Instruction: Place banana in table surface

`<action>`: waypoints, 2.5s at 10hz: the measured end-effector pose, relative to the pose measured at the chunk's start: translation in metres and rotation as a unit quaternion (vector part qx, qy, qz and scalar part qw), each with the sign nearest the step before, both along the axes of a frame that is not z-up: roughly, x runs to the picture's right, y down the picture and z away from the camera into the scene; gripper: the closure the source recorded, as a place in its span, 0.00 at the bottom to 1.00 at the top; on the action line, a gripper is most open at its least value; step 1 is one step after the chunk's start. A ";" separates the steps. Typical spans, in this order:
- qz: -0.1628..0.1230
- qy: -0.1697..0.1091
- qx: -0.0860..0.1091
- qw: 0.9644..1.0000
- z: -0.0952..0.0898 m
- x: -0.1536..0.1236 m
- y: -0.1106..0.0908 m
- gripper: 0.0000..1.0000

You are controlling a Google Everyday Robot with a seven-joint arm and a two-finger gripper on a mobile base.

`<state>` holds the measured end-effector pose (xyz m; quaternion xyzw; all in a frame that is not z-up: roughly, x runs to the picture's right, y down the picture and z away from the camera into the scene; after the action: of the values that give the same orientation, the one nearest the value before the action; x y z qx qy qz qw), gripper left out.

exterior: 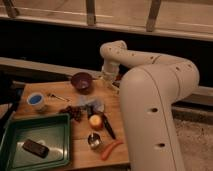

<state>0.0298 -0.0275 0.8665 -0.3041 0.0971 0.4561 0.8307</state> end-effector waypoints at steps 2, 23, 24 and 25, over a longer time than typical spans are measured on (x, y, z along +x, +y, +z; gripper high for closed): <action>0.000 0.000 0.000 1.000 0.000 0.001 0.000 1.00; 0.070 -0.026 -0.083 0.994 0.040 0.010 0.066 0.20; 0.072 -0.023 -0.074 0.994 0.037 0.014 0.059 0.20; 0.074 -0.018 -0.064 0.995 0.034 0.018 0.051 0.20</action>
<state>0.0482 0.0233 0.9002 -0.3709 0.0882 0.5035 0.7754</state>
